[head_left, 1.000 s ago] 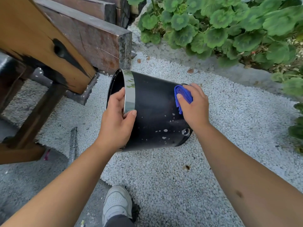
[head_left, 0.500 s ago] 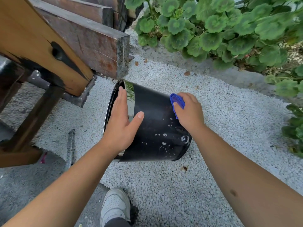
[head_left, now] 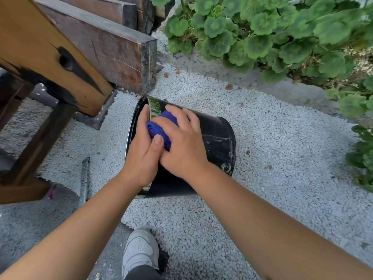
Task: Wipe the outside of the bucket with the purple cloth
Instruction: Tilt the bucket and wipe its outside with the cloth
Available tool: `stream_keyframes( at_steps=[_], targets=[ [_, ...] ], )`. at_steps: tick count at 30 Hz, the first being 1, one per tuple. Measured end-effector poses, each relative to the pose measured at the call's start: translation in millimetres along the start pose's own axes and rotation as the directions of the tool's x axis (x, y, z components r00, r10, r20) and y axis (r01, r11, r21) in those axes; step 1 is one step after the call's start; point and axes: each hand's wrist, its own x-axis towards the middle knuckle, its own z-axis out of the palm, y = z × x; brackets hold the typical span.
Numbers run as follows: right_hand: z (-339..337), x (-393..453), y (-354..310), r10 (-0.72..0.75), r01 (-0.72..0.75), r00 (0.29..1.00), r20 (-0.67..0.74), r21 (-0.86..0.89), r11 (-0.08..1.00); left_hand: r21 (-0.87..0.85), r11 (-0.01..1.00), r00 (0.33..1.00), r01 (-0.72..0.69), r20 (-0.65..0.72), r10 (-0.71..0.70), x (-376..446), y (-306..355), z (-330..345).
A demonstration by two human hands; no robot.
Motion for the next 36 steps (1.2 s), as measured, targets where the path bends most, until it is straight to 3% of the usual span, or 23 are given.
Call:
stream_keyframes(
  at_steps=[7,17,22,27,31,33,36],
  targets=[
    [16.1,-16.2,33.9,0.056,-0.06,0.997,-0.061,-0.065,0.996,0.098,0.995,0.999,0.027,0.031,-0.03,1.1,-3.0,-4.0],
    [-4.5,-40.2,117.7,0.417,-0.423,0.906,-0.08,-0.095,0.901,0.152,0.986,0.997,0.068,0.03,-0.073,0.9,-0.7,-4.3],
    [-6.0,-41.8,124.4,0.418,-0.426,0.904,-0.083,-0.119,0.897,0.133,0.991,0.999,0.008,-0.044,-0.002,2.7,2.5,-4.4],
    [-5.8,-35.8,131.1,0.471,-0.479,0.876,-0.105,-0.066,0.875,0.295,0.946,0.985,-0.134,0.145,0.094,-15.9,-7.3,-10.7],
    [-12.5,-24.6,125.4,0.567,-0.564,0.814,-0.128,0.057,0.823,0.294,0.946,0.982,-0.137,0.162,0.092,-9.3,-3.4,0.4],
    [-14.9,-19.6,109.5,0.549,-0.536,0.827,-0.119,0.125,0.835,0.301,0.944,0.983,-0.137,0.157,0.092,-4.6,-3.1,0.6],
    [-12.8,-11.1,67.0,0.394,-0.371,0.912,-0.116,0.179,0.911,0.274,0.948,0.981,-0.158,0.155,0.119,0.5,-4.4,-0.7]
  ],
)
